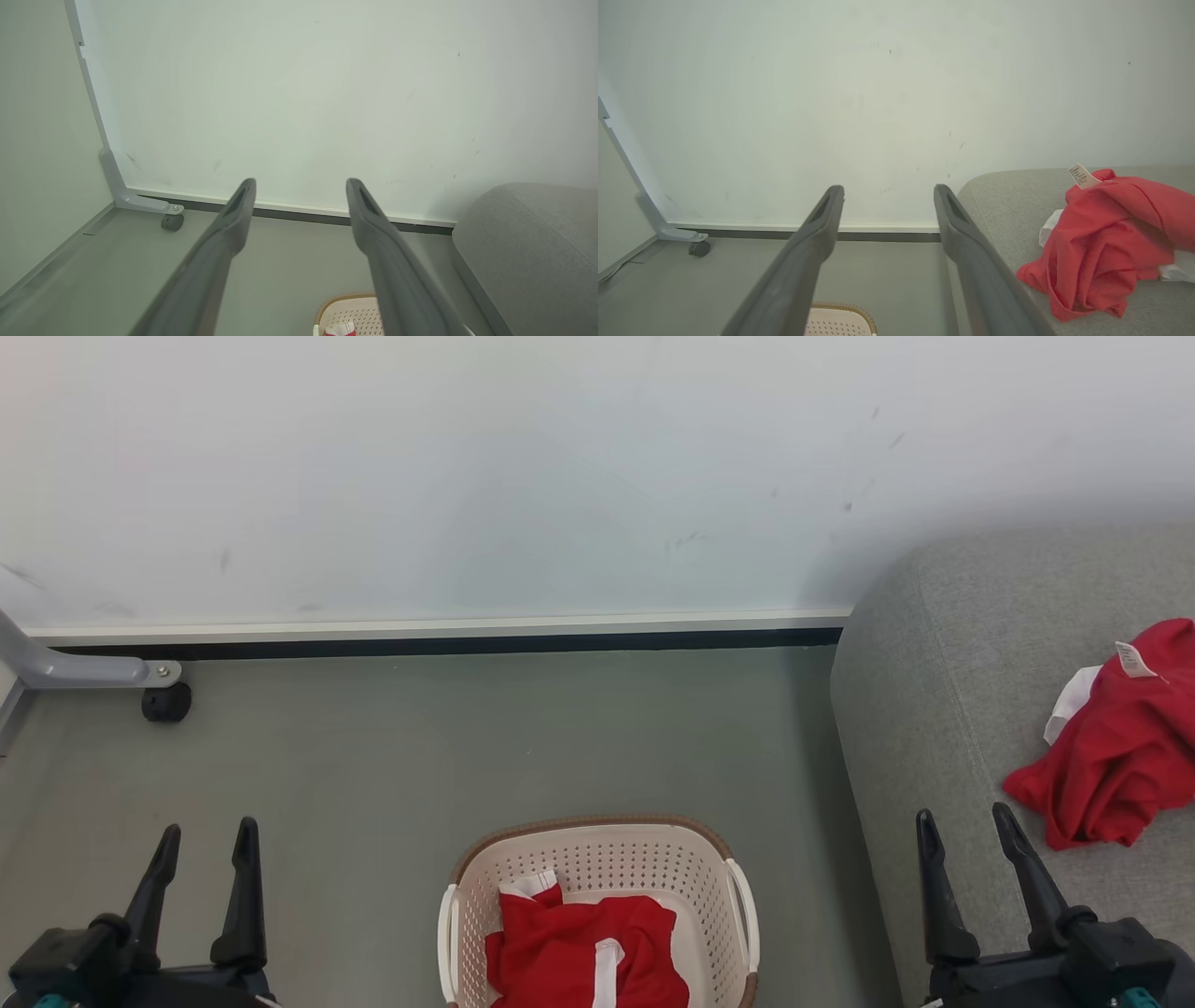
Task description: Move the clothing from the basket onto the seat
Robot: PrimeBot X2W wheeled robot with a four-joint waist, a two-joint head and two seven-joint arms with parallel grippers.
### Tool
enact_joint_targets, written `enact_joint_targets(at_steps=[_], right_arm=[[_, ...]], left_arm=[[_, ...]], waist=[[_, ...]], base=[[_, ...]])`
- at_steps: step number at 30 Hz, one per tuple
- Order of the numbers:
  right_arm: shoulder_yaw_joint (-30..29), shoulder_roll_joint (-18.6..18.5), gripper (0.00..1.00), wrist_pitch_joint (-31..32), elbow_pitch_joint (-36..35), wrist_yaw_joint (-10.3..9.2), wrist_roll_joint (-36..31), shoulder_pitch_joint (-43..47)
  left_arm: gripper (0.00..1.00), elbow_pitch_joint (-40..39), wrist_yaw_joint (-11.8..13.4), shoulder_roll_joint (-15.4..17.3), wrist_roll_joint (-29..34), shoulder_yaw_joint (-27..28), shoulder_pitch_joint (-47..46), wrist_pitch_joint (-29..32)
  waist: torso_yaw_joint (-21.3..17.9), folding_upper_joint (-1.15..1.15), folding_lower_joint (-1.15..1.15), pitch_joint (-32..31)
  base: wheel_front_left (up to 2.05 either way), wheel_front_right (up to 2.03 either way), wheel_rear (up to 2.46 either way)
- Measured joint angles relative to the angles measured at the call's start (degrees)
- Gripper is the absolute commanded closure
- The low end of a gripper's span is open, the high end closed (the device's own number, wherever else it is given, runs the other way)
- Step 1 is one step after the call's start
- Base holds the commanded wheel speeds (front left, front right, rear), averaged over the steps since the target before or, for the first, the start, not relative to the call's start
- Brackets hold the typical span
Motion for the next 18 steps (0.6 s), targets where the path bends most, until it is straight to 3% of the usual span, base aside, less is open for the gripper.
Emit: enact_joint_targets(at_steps=[18], right_arm=[[1.0, 0.1, 0.00, -2.0, 1.6, -0.33, 0.4, -0.9]], left_arm=[[0.00, -0.5, -2.0, -1.8, 2.8, 2.6, 0.8, 0.0]], waist=[[-1.0, 0.00, 0.00, 0.1]], base=[[0.00, 0.00, 0.00]])
